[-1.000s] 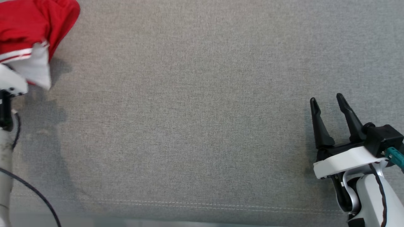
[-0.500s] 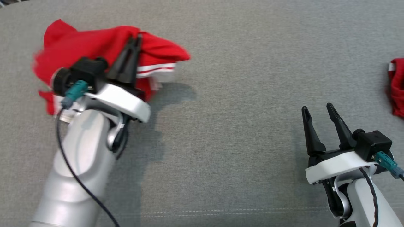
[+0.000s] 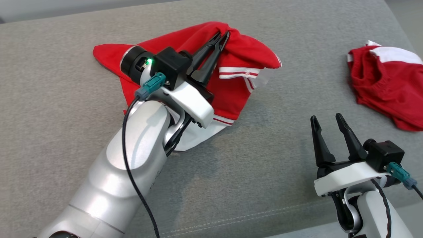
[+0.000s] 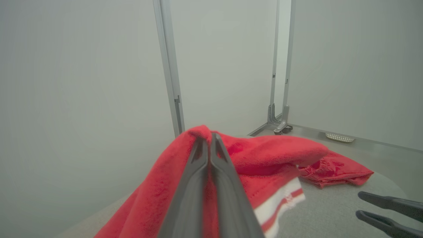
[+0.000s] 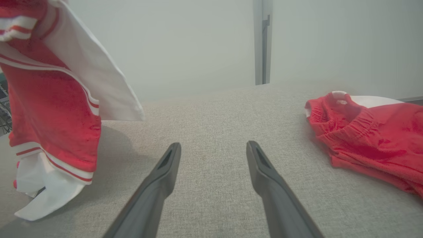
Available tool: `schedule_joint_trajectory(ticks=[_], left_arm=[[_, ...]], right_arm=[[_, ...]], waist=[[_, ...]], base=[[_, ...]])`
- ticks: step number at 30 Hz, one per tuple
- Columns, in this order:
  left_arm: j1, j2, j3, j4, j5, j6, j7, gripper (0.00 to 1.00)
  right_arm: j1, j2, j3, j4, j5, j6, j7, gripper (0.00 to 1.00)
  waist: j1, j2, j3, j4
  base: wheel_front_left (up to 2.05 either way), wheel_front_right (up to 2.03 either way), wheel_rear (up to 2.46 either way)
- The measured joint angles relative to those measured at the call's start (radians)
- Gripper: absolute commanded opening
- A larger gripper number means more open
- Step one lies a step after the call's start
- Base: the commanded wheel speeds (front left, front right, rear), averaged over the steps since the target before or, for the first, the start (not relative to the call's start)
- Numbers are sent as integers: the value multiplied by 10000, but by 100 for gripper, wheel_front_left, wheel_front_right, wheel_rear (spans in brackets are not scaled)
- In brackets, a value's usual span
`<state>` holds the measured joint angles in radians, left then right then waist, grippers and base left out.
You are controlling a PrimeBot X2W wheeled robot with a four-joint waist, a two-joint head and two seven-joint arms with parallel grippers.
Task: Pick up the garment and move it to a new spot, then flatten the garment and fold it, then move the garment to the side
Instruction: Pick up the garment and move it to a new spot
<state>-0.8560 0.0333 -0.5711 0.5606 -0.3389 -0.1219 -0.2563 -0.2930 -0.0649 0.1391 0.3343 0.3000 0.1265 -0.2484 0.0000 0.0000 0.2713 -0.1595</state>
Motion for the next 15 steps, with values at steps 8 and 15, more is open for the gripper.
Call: schedule_joint_trajectory(ticks=[8, 15], left_arm=[[-73, -63, 130, 1732, -121, 259, -8, 100], [1153, 414, 1269, 1386, 10, 548, -8, 100]], right_arm=[[41, 63, -155, -13, 82, 0, 0, 100], [172, 96, -512, -221, -17, 0, 0, 100]], waist=[[0, 0, 20, -447], [0, 0, -302, -70]], base=[[0, 0, 0], [0, 0, 0]])
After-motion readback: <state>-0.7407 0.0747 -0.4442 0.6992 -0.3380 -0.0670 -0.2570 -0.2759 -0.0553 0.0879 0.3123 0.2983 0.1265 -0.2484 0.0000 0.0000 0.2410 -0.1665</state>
